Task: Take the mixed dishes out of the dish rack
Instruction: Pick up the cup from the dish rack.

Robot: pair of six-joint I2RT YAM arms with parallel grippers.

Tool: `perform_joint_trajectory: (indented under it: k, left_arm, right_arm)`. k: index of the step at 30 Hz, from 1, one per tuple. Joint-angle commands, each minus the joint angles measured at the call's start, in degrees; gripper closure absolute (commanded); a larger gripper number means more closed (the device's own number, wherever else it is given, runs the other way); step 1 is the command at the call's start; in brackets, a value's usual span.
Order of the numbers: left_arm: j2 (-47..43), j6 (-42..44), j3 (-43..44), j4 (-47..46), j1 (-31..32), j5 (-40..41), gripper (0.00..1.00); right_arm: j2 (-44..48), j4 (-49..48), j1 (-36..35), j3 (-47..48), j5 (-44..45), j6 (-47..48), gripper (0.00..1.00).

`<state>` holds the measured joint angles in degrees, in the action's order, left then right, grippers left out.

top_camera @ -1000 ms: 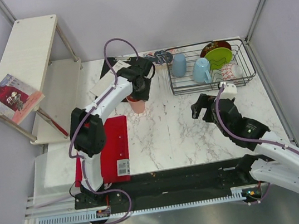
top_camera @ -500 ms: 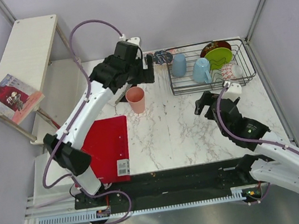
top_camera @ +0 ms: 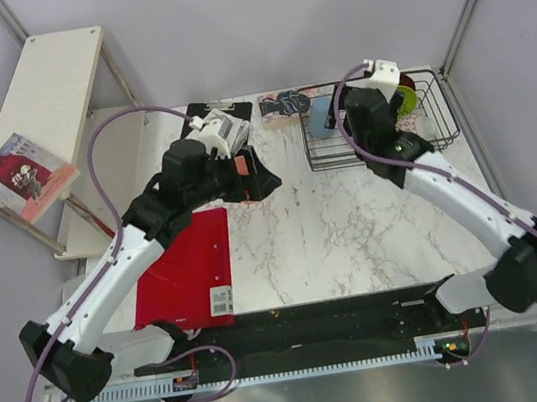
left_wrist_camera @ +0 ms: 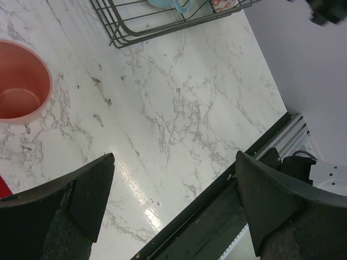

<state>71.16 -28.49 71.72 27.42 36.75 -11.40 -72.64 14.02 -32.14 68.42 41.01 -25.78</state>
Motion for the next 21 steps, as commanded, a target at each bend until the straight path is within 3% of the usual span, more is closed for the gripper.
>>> perform_joint_trajectory:
  k: [1,6,11,21]
  left_arm:
    - [-8.3,2.3,-3.4,-6.3,-0.2,-0.9,0.02]
    - [-15.2,4.8,-7.6,-5.5,-0.2,1.0,0.01]
    - [-18.9,5.1,-11.9,-6.4,-0.2,1.7,0.01]
    - [-20.5,4.1,-16.4,-10.8,-0.2,1.2,0.01]
  right_arm:
    - [-14.0,2.9,7.8,11.4,-12.3,1.1,0.02]
    - [-31.0,6.6,8.8,26.6,-15.4,9.2,0.02]
    - [-34.8,-1.4,10.3,24.6,-25.1,9.5,0.02]
    - [-41.8,-3.6,10.4,30.7,-21.9,12.0,0.02]
